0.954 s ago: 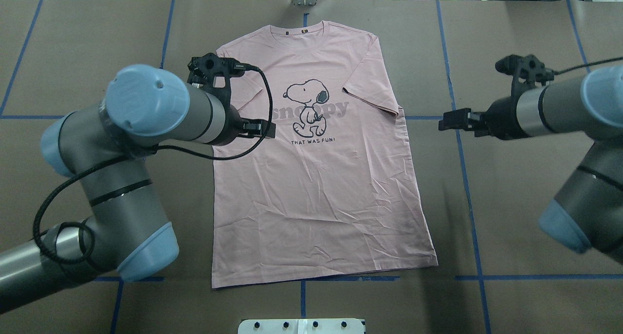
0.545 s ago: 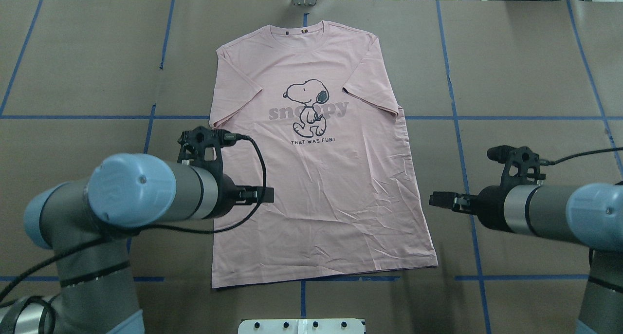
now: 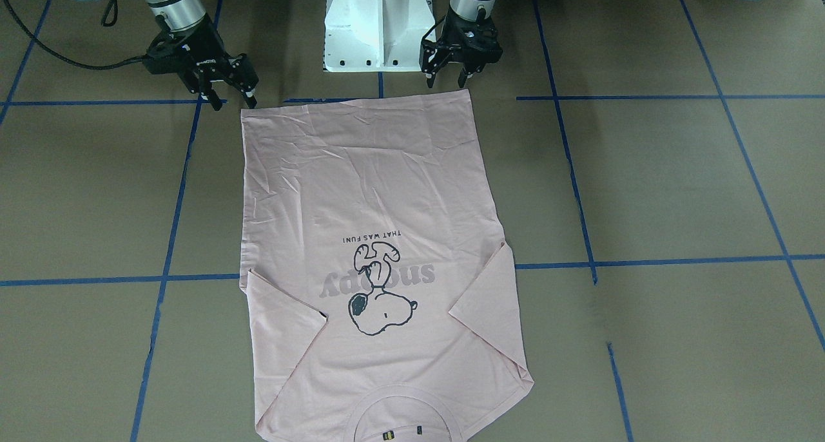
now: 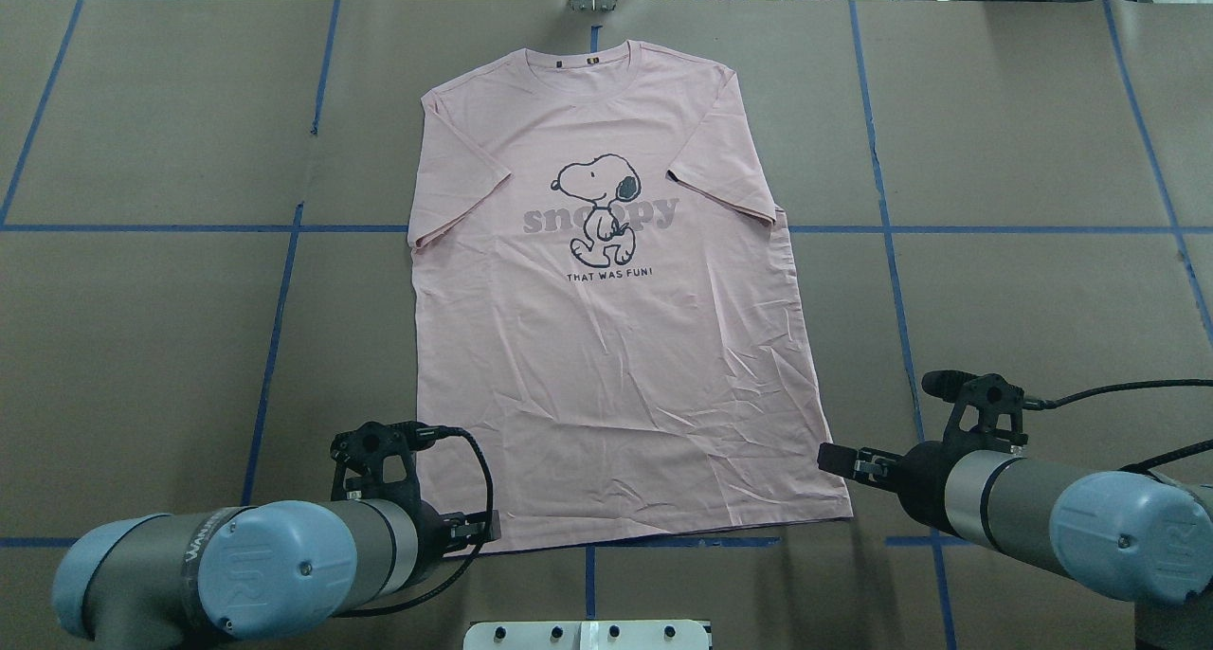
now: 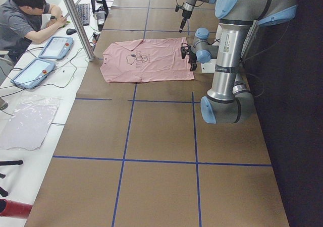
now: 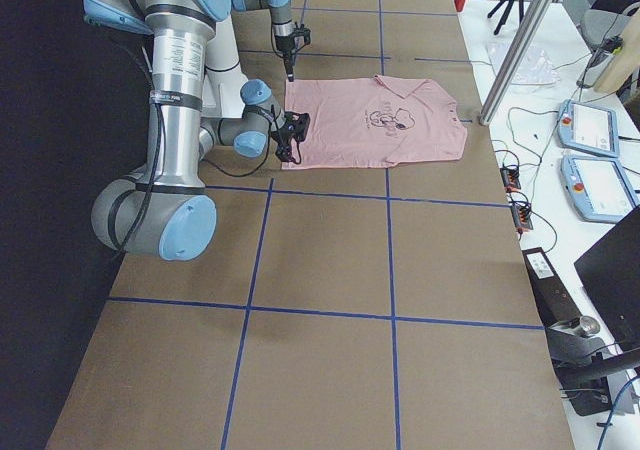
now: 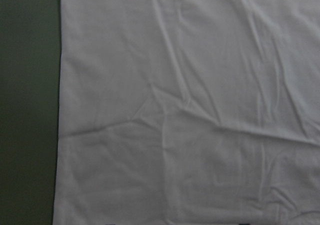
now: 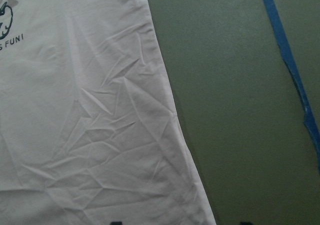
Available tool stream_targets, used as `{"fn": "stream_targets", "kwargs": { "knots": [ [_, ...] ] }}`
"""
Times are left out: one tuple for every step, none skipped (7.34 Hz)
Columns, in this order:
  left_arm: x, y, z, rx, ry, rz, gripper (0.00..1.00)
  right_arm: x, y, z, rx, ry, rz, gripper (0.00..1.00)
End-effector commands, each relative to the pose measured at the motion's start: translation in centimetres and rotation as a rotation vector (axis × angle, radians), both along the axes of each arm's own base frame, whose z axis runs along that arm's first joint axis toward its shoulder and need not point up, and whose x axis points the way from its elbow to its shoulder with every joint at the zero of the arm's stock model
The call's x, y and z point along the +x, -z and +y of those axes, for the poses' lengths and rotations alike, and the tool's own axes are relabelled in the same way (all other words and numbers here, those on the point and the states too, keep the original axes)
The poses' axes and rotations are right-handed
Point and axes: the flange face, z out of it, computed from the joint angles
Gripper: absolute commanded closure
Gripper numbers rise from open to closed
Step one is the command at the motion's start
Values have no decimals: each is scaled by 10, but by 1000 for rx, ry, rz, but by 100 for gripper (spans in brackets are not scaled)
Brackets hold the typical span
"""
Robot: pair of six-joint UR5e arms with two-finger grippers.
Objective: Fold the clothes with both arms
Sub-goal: 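Move both grippers to the shirt hem nearest the robot, then grasp the hem corners with both grippers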
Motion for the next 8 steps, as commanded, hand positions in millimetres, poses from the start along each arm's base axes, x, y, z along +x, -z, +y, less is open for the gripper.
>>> {"fn": "stream_targets", "kwargs": {
  "knots": [
    [5,-22,5,-13,1,-45,33,-2,2,2,2,-1,-1,16],
    [7,-24,6,-14,-1,-50,40,-2,2,1,4,-4,-2,15],
    [9,-28,5,-15,0,-61,42,-2,2,1,6,-6,-2,15],
    [12,-33,5,-16,-1,-73,42,-1,3,1,6,-6,-3,15],
    [12,-35,4,-13,-3,-77,42,-1,3,1,6,-6,-3,14],
    [13,-35,5,-11,-5,-78,42,-1,4,1,6,-6,-5,14],
    [14,-37,5,-12,-7,-81,42,0,5,1,7,-6,-8,14],
    [16,-41,5,-13,-5,-91,44,0,5,1,7,-6,-8,14]
  ]
}}
